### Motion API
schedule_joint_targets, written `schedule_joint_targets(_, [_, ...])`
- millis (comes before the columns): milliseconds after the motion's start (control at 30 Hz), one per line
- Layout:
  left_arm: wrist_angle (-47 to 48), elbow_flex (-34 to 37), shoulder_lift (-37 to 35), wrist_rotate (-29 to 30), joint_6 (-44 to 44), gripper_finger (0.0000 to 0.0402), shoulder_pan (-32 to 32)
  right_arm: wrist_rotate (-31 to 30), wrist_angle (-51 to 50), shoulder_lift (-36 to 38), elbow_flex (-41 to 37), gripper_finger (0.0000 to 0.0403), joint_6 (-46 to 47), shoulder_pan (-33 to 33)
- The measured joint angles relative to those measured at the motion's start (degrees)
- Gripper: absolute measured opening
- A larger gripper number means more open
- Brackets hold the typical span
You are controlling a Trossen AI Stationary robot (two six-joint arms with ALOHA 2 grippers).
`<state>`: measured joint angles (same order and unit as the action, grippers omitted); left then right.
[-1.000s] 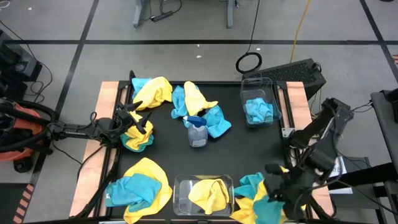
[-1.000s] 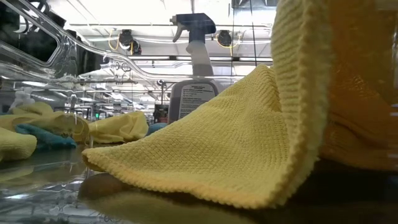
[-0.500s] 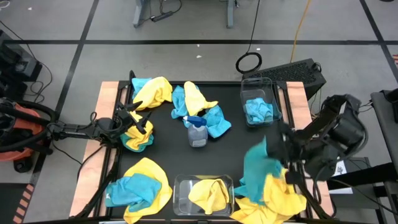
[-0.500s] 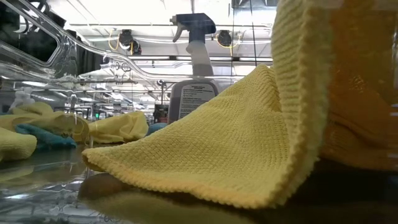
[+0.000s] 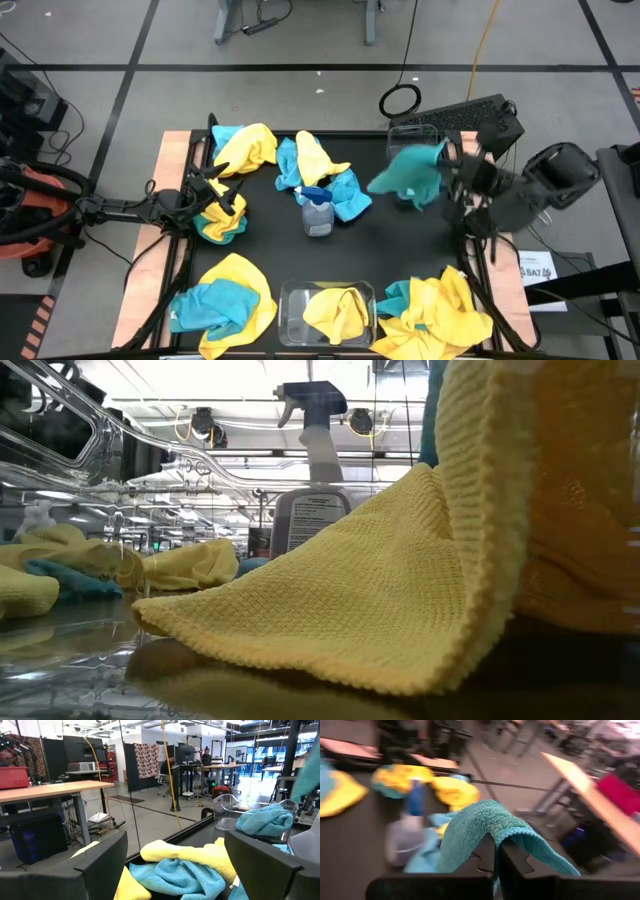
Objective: Sort microfiber towel by color & place in baskets
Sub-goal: Put the blue towel into the top transparent bin
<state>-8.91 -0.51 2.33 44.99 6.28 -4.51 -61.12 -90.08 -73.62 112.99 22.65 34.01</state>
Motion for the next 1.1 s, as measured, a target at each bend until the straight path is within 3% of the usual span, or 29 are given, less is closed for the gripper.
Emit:
schedule_joint_targets(300, [0.0, 0.0, 0.0, 0.0, 0.0, 0.0338, 0.0, -3.9, 0.0, 4.8, 0.0, 0.0000, -6.6, -15.6])
schedule_joint_targets(567, [0.0, 0.0, 0.0, 0.0, 0.0, 0.0338, 0.0, -3.0, 0.0, 7.0, 0.0, 0.0000, -10.3, -27.2])
schedule_joint_targets(833, [0.0, 0.0, 0.0, 0.0, 0.0, 0.0338, 0.0, 8.3, 0.0, 4.9, 0.0, 0.0000, -11.4, -36.0])
schedule_joint_targets(1100, [0.0, 0.0, 0.0, 0.0, 0.0, 0.0338, 0.0, 10.8, 0.1, 0.7, 0.0, 0.0000, -13.5, -43.8])
